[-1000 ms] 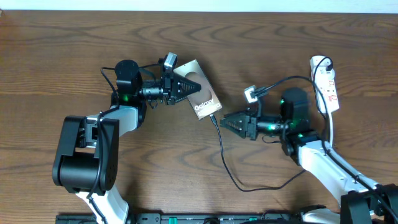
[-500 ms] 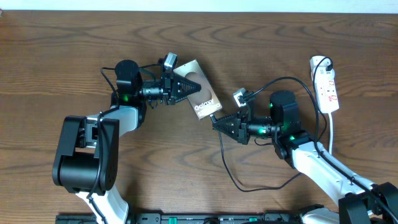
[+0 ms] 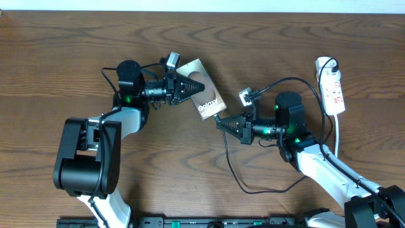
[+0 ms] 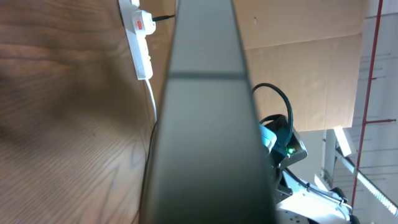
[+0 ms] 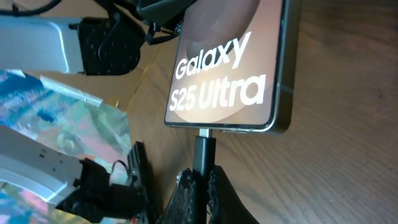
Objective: Plug charger to phone and switch on socket
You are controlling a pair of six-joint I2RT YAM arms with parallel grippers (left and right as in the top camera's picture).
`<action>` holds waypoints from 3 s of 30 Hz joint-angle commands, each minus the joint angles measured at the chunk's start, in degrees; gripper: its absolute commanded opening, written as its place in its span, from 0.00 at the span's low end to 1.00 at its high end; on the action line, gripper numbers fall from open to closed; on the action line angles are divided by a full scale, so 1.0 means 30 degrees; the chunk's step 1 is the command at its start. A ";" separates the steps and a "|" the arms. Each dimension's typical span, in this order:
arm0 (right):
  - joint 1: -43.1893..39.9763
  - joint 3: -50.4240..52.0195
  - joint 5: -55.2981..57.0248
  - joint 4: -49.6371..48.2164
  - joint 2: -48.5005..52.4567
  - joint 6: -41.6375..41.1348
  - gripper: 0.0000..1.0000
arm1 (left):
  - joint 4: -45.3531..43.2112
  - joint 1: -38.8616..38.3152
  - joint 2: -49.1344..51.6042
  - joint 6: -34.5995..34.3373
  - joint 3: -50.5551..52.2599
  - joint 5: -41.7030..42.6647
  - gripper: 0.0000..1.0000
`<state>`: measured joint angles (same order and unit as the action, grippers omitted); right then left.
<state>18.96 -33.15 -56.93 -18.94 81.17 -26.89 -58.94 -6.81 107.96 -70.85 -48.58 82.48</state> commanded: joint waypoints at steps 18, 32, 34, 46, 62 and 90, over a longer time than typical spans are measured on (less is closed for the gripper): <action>0.0051 -0.0313 0.1443 -0.0546 0.0058 -0.1333 0.01 | -0.0138 -0.1129 -0.0262 0.1122 -0.0342 0.2557 0.07; -0.1180 -0.0313 -0.0692 -0.0131 -0.1202 0.0000 0.99 | 0.0466 -0.0109 -0.0255 0.1909 -0.0350 0.0918 0.07; -0.1654 -0.0313 -0.0481 0.0393 -0.1909 0.0291 0.99 | 0.1596 -0.0087 -0.0248 0.2594 -0.0350 0.0495 0.07; -0.3687 -0.0313 0.0007 0.2608 -0.3162 0.1472 0.99 | 0.5479 -0.0780 0.3650 0.5428 -0.4153 0.0787 0.08; -0.3759 -0.0313 0.0903 0.3694 -0.3162 0.2142 0.99 | 1.3070 -0.0940 0.6339 0.9581 -0.5610 -0.6492 0.07; -0.3971 -0.0313 0.1610 0.4554 -0.3162 0.2922 0.99 | 2.3846 -0.0933 0.6339 1.3814 -0.5909 -1.6247 0.94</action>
<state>7.88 -33.26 -52.45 -5.37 72.44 -19.46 8.23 -10.55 120.92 -30.04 -70.30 53.43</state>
